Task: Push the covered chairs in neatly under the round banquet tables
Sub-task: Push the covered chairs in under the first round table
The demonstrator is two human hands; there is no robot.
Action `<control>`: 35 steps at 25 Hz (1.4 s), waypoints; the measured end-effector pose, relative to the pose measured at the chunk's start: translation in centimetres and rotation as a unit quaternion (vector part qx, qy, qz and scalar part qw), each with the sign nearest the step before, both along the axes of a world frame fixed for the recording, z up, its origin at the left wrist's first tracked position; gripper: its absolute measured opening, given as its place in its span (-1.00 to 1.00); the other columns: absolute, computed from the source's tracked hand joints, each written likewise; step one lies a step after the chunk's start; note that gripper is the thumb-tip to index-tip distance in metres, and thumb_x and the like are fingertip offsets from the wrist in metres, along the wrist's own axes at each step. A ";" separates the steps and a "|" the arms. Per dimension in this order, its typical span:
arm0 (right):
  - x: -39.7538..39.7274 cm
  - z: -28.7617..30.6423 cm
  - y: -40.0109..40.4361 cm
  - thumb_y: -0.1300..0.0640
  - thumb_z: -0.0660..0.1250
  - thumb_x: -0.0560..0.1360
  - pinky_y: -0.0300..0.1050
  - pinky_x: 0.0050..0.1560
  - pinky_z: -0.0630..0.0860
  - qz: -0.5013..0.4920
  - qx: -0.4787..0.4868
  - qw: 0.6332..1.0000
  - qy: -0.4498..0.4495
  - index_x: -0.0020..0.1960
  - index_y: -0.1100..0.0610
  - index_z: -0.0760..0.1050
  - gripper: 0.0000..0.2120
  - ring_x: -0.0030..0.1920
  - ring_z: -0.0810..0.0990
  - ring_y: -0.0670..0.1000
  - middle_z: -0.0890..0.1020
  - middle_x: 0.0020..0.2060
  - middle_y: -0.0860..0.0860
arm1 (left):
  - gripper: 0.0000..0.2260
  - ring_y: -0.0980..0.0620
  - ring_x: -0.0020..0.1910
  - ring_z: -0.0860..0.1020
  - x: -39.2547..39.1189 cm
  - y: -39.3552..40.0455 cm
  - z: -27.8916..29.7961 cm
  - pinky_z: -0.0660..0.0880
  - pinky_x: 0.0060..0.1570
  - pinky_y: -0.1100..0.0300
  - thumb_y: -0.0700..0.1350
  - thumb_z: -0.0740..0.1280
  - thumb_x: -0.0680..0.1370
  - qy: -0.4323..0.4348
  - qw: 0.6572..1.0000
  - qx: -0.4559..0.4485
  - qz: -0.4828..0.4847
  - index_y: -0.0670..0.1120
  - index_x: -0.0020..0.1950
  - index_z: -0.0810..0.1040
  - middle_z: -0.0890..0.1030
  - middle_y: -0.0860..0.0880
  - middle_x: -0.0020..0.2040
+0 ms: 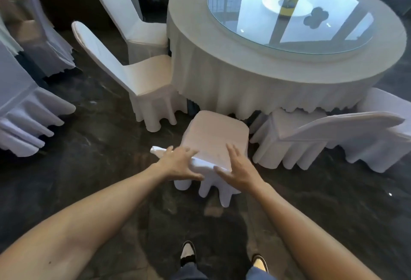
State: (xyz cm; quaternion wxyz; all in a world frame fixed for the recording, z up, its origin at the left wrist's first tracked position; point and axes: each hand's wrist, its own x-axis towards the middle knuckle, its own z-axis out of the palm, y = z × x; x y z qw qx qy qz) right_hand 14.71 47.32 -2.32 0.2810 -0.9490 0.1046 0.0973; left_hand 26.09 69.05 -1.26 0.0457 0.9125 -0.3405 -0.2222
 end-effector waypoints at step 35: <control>14.5 -2.0 -27.8 0.24 0.27 0.31 -0.05 -0.19 0.49 -0.013 -0.212 0.975 0.060 -0.08 0.06 0.58 -0.77 -0.14 0.61 0.12 0.65 -0.18 0.02 | -0.50 -0.11 -0.08 0.60 11.7 -29.2 -1.3 0.45 -0.10 0.09 -0.23 0.27 0.40 0.025 0.993 -0.046 0.101 0.20 0.25 0.60 0.67 -0.03 -0.04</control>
